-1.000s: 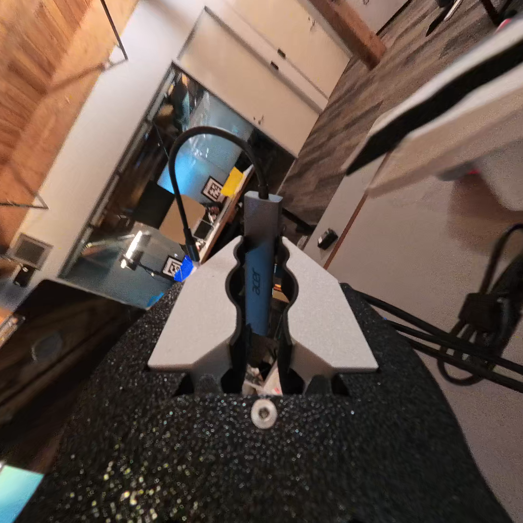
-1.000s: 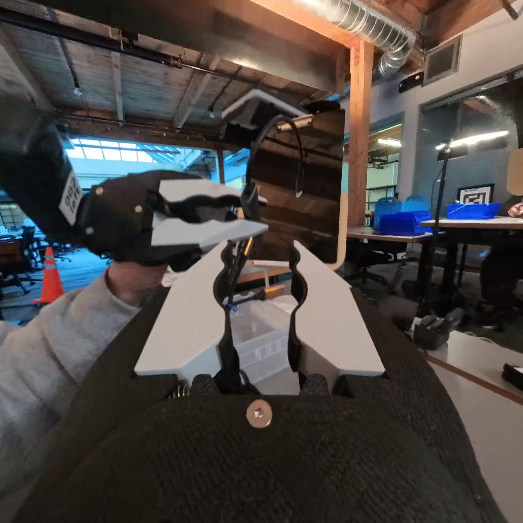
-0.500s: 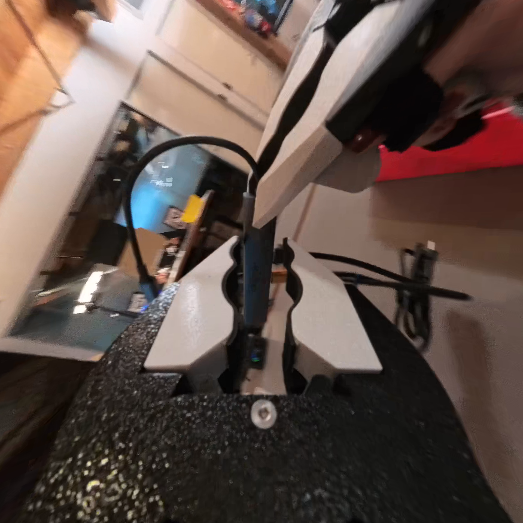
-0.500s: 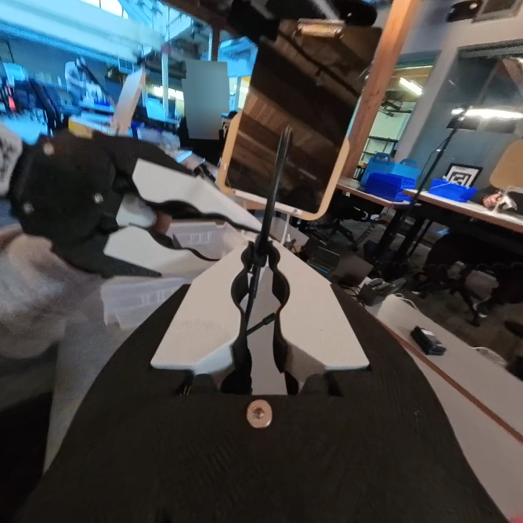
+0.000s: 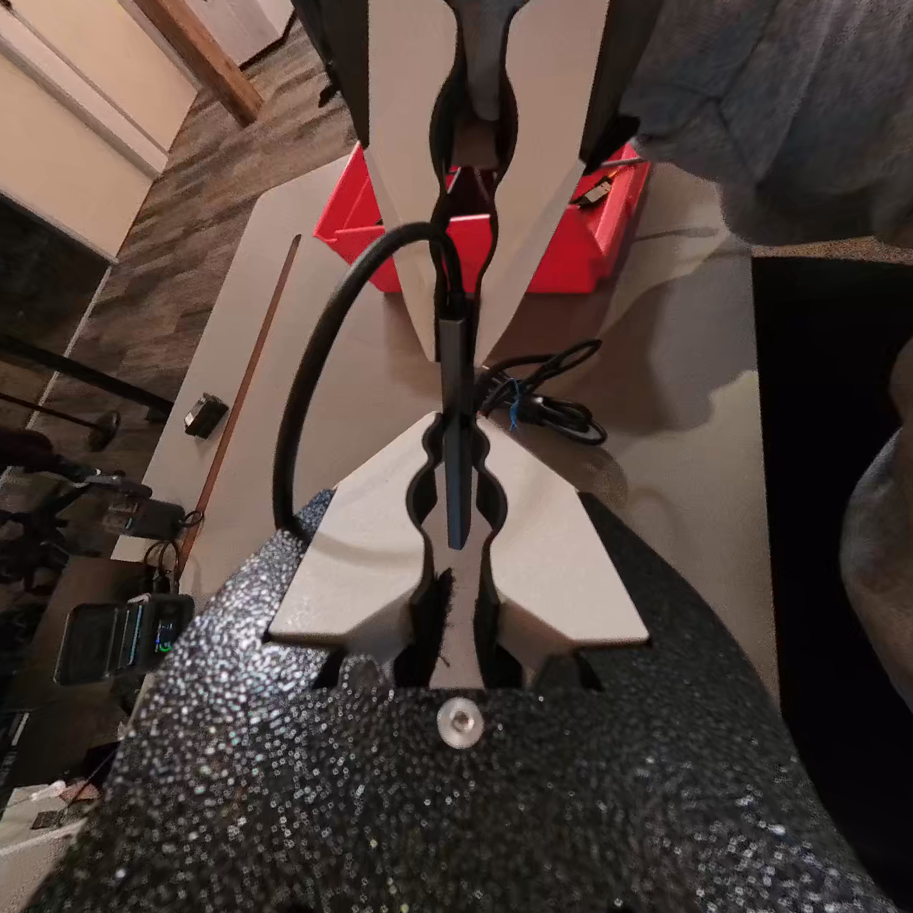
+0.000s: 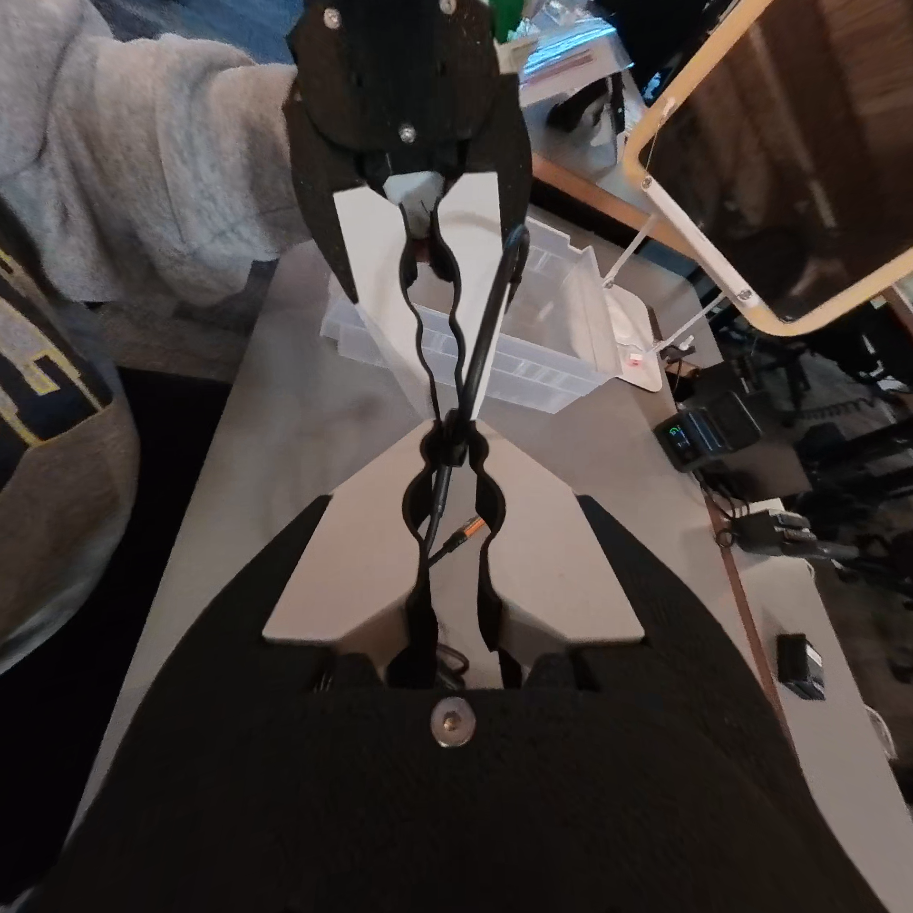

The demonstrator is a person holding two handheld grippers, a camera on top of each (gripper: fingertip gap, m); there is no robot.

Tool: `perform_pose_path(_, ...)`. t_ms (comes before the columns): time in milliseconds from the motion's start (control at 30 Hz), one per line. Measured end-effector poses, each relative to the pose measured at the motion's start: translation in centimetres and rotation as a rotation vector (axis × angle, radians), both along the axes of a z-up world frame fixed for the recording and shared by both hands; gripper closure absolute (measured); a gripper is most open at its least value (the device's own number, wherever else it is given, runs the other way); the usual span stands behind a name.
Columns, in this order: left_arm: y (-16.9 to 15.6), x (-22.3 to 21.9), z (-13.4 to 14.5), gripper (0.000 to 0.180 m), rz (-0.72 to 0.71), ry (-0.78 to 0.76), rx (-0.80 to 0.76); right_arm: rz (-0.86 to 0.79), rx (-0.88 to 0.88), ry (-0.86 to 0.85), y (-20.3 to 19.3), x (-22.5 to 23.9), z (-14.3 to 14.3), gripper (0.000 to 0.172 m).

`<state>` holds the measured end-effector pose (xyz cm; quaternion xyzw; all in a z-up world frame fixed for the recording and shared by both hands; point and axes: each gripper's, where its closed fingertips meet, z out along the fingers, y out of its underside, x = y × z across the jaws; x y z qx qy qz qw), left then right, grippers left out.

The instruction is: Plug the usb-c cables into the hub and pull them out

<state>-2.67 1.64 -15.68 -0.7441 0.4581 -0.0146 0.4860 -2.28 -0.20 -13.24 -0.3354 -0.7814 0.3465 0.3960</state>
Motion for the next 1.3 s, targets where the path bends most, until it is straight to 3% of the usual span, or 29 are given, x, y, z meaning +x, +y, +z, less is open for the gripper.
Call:
perform_pose_path(67,0.2,-0.6,0.0,0.173,0.021,-0.072,-0.002,-0.055,-0.032,0.048,0.7,-0.6,0.5,0.159)
perform_pose_path(167,0.4,-2.1,-0.1,0.174,0.076,-0.21,0.01,-0.104,-0.18,0.138,1.8,-0.2,2.4,0.137)
perform_pose_path(333,-0.2,-2.7,0.7,0.174,0.052,-0.47,0.035,-0.138,-0.193,0.082,2.3,-0.2,0.9,0.136)
perform_pose_path(467,-0.6,-2.4,1.0,0.175,0.007,-0.56,0.054,-0.126,-0.169,0.03,2.0,-1.0,-0.1,0.137)
perform_pose_path(600,-0.9,-2.3,2.0,0.175,-0.027,-0.667,0.082,-0.08,-0.287,-0.066,1.3,-1.5,-1.7,0.136)
perform_pose_path(667,-1.0,-1.9,1.8,0.174,-0.044,-0.675,0.074,-0.072,-0.309,-0.049,1.2,-2.1,-2.2,0.139)
perform_pose_path(800,-1.2,-1.2,1.7,0.174,-0.081,-0.689,0.069,-0.019,-0.329,-0.036,0.4,-2.5,-2.9,0.165)
perform_pose_path(900,-1.5,-1.0,1.1,0.174,-0.093,-0.663,0.042,0.006,-0.282,-0.061,0.0,-2.3,-3.5,0.166)
perform_pose_path(1133,-1.8,-0.2,-1.6,0.173,-0.081,-0.366,-0.051,-0.002,-0.023,-0.148,-0.2,-1.8,-5.1,0.167)
perform_pose_path(1267,-3.9,0.8,-0.1,0.173,-0.147,-0.3,0.006,0.066,0.003,-0.113,-1.8,-0.4,-3.8,0.168)
perform_pose_path(1300,-4.6,0.1,1.1,0.173,-0.131,-0.315,0.047,-0.005,0.101,-0.173,-0.1,0.5,-4.7,0.167)
